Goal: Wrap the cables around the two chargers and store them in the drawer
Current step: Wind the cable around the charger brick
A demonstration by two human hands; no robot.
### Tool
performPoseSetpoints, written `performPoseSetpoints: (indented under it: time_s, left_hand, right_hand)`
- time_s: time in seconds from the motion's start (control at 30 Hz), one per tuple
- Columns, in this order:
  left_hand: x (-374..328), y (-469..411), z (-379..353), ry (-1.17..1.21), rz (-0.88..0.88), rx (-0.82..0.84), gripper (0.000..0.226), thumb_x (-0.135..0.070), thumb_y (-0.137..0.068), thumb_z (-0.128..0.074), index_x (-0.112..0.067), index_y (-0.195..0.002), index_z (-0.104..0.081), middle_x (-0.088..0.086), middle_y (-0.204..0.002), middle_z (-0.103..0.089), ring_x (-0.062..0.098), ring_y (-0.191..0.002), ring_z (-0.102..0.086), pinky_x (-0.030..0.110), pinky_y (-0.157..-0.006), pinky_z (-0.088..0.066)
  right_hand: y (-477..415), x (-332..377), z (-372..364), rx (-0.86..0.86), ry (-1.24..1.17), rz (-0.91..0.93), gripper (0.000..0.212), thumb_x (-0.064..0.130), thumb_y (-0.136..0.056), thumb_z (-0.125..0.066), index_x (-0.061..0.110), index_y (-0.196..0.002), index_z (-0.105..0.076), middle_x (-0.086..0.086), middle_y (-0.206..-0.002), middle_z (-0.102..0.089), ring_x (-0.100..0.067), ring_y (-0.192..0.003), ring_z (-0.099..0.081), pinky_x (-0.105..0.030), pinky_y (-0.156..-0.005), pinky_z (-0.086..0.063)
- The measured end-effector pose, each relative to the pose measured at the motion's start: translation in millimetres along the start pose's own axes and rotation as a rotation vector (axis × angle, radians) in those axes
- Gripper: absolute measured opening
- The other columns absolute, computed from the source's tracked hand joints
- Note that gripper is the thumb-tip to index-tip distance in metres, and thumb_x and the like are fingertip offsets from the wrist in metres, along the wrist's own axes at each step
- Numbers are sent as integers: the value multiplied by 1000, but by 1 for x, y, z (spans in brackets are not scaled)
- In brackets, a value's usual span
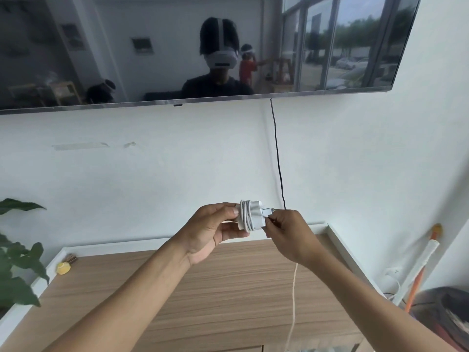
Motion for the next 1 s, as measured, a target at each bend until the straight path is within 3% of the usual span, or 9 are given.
performPoseSetpoints:
  time_s: [0.13, 0.27, 0.4, 0.5, 0.67, 0.8, 0.93, 1.0]
  left_hand:
    - [5, -2, 7, 14, 0, -102, 20, -6, -93, -53, 9, -100, -66, 18, -92, -69, 25, -81, -69, 32, -72, -59]
    - [3, -8, 21, 31, -25, -250, 19, -5, -92, -56, 11, -97, -66, 18, -90, -69, 25, -78, -68, 34, -74, -61]
    - [3, -8, 33, -253, -56, -353, 9, -2, -89, -62, 5, -93, -66, 22, -88, -64, 30, -81, -64, 32, -71, -61]
    - [4, -6, 40, -379, -76, -396, 4, 0, -87, -64, 0, -91, -65, 20, -83, -64, 28, -74, -67, 30, -69, -61]
    - [12, -1, 39, -607, -61, -339, 9, -7, -80, -69, -9, -90, -67, 9, -77, -69, 24, -72, -71, 44, -79, -60]
    - [13, 6, 22, -681, -77, -149, 18, -19, -74, -71, -10, -89, -68, 0, -74, -68, 16, -71, -66, 40, -74, -60]
    - [14, 10, 18, -387, -35, -58, 13, -5, -83, -65, -1, -95, -65, 16, -88, -67, 23, -79, -67, 35, -72, -58]
    - [13, 12, 17, -290, -23, -31, 27, -11, -79, -64, 4, -101, -64, 19, -92, -68, 28, -84, -67, 35, -73, -58]
  right_hand:
    - [5, 5, -7, -40, 94, 57, 46, 12, -92, -54, 22, -53, -31, 4, -44, -27, -14, -48, -23, -26, -47, -20]
    - [13, 14, -23, 22, 253, 138, 41, 22, -95, -50, 27, -56, -37, 5, -47, -37, -17, -50, -32, -30, -50, -29]
    - [14, 17, -25, 89, 424, 161, 25, 26, -94, -45, 17, -74, -56, 4, -65, -54, -24, -63, -48, -35, -58, -44]
    - [10, 27, -18, 134, 489, 194, 25, 29, -94, -45, 17, -79, -60, 4, -75, -61, -25, -69, -54, -34, -62, -47]
    - [2, 39, -12, 176, 570, 238, 24, 28, -91, -46, 15, -75, -58, 0, -75, -63, -23, -68, -55, -35, -61, -48]
    - [-6, 39, -3, 196, 387, 168, 17, 32, -91, -54, 24, -83, -67, 9, -79, -66, -4, -62, -54, -24, -60, -45]
    - [-12, 33, 6, 167, 99, 51, 18, 29, -92, -59, 18, -84, -71, 14, -61, -61, -2, -50, -46, -12, -52, -33]
    - [-14, 24, 6, 152, 9, 0, 20, 30, -93, -59, 18, -83, -71, 13, -51, -55, -6, -44, -39, -12, -50, -31]
Point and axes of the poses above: each hand's wrist, its own y-axis away from the middle knuckle, its own z-axis out of the back of the hand, x = y × z, the point moved 8 cm from there along -y, towards the middle knuckle
